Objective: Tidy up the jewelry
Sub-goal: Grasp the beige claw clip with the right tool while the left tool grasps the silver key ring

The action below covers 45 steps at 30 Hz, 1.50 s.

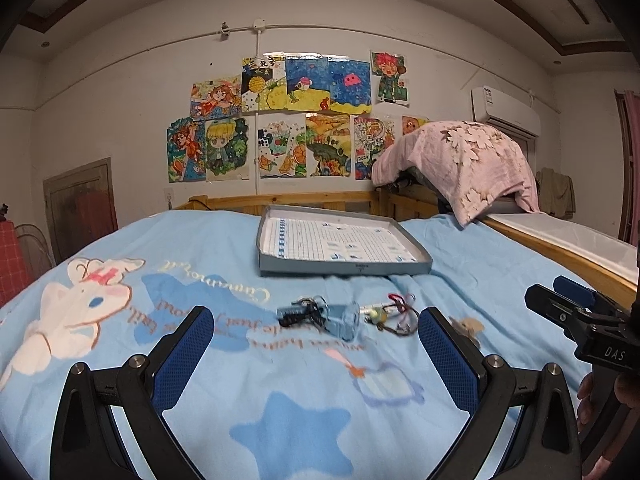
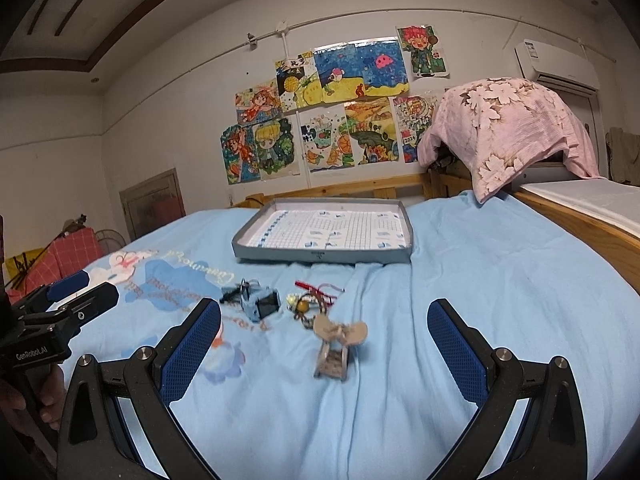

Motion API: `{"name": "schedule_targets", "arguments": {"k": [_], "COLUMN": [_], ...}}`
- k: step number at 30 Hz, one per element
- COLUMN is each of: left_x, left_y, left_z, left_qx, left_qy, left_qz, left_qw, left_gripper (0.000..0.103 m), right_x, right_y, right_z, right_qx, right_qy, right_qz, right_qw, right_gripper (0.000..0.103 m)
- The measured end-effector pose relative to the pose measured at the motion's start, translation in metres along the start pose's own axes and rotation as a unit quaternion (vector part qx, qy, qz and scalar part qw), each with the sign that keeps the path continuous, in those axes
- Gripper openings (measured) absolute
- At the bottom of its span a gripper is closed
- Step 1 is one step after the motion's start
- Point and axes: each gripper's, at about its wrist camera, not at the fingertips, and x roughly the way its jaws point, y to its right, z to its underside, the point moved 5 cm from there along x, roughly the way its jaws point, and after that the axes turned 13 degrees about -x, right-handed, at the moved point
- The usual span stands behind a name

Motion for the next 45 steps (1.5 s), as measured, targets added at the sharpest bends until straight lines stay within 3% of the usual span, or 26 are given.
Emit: {"name": "schedule_targets", "arguments": {"k": [12,22,29,36,41,45], "left_x": [0.067,0.119,0.151,0.169,0.177,0.183], "left_y": [-0.007,-0.01,-0.014,-0.019,-0.021,-0.022], "left_z": [-0.027,0.0,0.016,0.028,0.032,0.033], "left_qx": [-0.008,-0.026,-0.043,-0.063,-0.072,-0.076], "left_qy": [-0.036,-0.116,-0.164,-0.196,-0.207,-0.21], "left_qz": [0.013,0.048,0.054,0.058,0.062,0.062], "left_qw": [0.9993,0.9918,0.984,0.9769,0.9737,0.9728], "left_gripper": [0.103,0.102,0.077,0.062,0.051,0.047], "right_x": [0.052,0.085,0.099,0.113,0.121,0.127], "right_y": [0.007,0.013,0.009,0.002,0.002,0.0], "right_z": [-0.027,-0.005,0.018,0.033,0.044,0.051], "right_qx": [0.02,0.021,0.033,0.034,0.051,0.054], "right_qy": [0.006,-0.043,-0.086,-0.123,-0.149,-0.161], "right_qz": [0.004,0.014,-0.009,-0.013,-0.022,-0.031], "right_qw": [1.0,0.999,0.996,0.992,0.987,0.985], "right_gripper": [0.102,0.102,0.102,0.101,0.075,0.061]}}
